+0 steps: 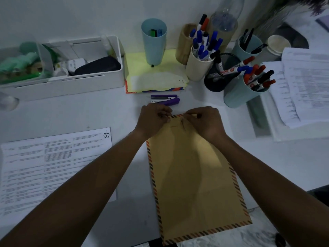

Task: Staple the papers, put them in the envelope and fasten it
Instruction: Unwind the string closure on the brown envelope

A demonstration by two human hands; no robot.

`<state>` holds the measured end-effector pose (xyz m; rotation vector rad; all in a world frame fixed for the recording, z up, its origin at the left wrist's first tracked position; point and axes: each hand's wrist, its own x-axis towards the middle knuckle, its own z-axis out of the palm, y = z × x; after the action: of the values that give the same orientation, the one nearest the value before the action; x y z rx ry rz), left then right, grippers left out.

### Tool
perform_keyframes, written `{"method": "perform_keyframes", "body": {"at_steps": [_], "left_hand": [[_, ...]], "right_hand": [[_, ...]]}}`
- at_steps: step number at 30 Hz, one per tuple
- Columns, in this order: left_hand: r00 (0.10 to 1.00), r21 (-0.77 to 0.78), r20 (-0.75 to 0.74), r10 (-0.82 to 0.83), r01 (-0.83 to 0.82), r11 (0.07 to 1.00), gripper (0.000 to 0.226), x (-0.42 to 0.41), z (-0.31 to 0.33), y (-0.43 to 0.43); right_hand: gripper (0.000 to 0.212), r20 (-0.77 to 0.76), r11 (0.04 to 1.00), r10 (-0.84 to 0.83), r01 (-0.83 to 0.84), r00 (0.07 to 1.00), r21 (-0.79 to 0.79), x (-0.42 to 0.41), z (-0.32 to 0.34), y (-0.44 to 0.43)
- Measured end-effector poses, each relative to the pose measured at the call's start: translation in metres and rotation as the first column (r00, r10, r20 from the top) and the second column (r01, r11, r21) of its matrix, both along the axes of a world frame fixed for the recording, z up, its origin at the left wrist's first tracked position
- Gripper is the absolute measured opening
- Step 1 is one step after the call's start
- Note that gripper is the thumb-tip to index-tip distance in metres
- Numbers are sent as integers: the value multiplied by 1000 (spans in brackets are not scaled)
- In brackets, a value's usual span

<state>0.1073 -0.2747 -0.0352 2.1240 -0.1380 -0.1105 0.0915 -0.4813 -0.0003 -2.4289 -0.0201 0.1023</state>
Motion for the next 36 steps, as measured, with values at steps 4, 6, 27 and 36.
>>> {"method": "perform_keyframes", "body": {"at_steps": [4,6,27,36], "left_hand": [[1000,-1,-8,4,-4,1000,22,0,1,-1],[1000,1,-11,2,-2,1000,23,0,1,-2],[997,101,61,-50,44,994,19,3,2,2],[998,21,-59,-24,26,999,24,3,8,1]], "right_hand": [[10,3,993,-119,118,993,25,10,-3,-18],[13,-25,981,-179,180,984,71,16,-4,-26],[8,-202,958,193,-140,960,251,3,21,27],[16,-235,919,-136,211,962,332,-24,17,-45]]}}
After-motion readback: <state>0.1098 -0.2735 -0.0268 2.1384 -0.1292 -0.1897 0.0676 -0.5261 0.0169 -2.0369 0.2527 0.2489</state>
